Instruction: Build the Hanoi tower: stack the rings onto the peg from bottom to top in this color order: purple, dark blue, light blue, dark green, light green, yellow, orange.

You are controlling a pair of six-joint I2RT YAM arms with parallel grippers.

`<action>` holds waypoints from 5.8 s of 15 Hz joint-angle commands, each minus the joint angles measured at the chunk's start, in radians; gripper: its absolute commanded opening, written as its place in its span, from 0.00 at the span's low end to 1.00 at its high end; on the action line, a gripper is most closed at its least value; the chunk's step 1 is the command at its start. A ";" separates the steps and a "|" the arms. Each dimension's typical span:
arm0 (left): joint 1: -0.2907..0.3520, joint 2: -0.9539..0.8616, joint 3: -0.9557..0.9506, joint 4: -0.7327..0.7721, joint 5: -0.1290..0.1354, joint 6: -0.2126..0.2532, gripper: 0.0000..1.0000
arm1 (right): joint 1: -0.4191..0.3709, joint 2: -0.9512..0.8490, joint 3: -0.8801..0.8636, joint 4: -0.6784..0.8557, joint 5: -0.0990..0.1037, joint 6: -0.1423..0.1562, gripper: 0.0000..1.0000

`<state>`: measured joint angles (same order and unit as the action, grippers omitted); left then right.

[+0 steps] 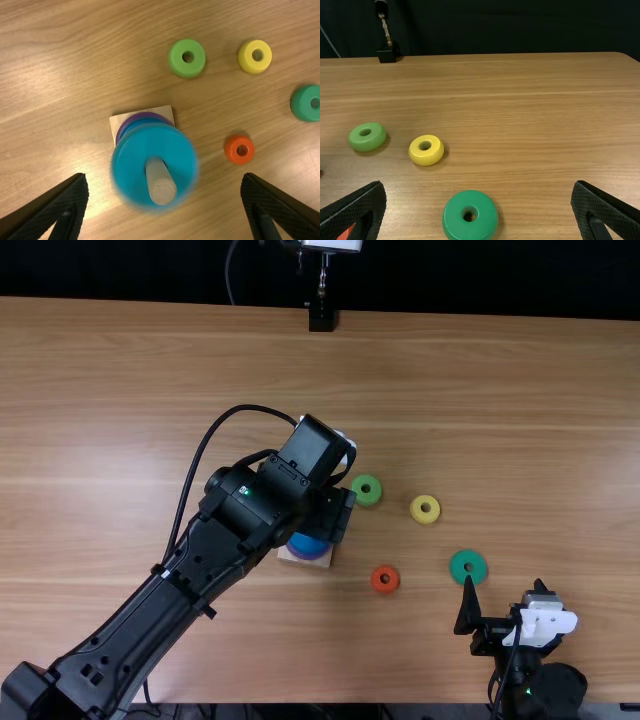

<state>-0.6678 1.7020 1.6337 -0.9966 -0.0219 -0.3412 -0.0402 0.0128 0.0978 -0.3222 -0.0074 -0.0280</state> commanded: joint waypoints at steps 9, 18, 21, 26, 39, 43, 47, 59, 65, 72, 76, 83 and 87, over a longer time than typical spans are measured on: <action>0.166 -0.047 0.049 0.093 0.000 0.010 1.00 | -0.009 -0.013 -0.083 -0.069 0.002 -0.001 1.00; 0.591 -0.436 -0.394 0.461 0.112 0.015 1.00 | -0.009 -0.013 -0.083 -0.069 0.002 -0.001 1.00; 0.680 -0.650 -0.640 0.645 0.096 0.229 1.00 | -0.009 -0.013 -0.083 -0.069 0.002 -0.001 1.00; 0.712 -0.978 -1.005 0.702 0.094 0.297 1.00 | -0.009 -0.013 -0.083 -0.069 0.002 -0.001 1.00; 0.640 -1.611 -1.609 0.790 0.048 0.284 1.00 | -0.009 -0.013 -0.083 -0.069 0.002 -0.001 1.00; 0.593 -1.674 -1.634 0.781 0.048 0.290 1.00 | -0.009 -0.013 -0.083 -0.069 0.002 -0.001 1.00; 0.600 -1.702 -1.634 0.669 0.015 0.299 1.00 | -0.009 -0.013 -0.083 -0.067 0.002 -0.001 1.00; 0.600 -1.702 -1.634 0.524 0.020 0.297 1.00 | -0.009 -0.013 -0.083 -0.069 0.002 -0.001 1.00; 0.600 -1.702 -1.634 0.524 0.020 0.297 1.00 | -0.009 -0.013 -0.083 -0.069 0.002 -0.001 1.00; 0.600 -1.702 -1.634 0.524 0.020 0.295 1.00 | -0.007 -0.013 -0.083 -0.067 0.002 -0.001 1.00; 0.600 -1.702 -1.634 0.524 0.020 0.295 1.00 | -0.006 -0.013 -0.084 -0.062 0.002 0.000 1.00; 0.600 -1.702 -1.634 0.524 0.020 0.297 1.00 | -0.006 0.058 0.177 0.133 0.000 0.008 1.00; 0.600 -1.702 -1.634 0.524 0.020 0.295 1.00 | 0.039 0.335 0.421 0.135 -0.011 0.006 1.00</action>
<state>-0.0723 0.0116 0.1093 -0.3943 0.0036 -0.0532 -0.0166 0.3298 0.4805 -0.1932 -0.0086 -0.0250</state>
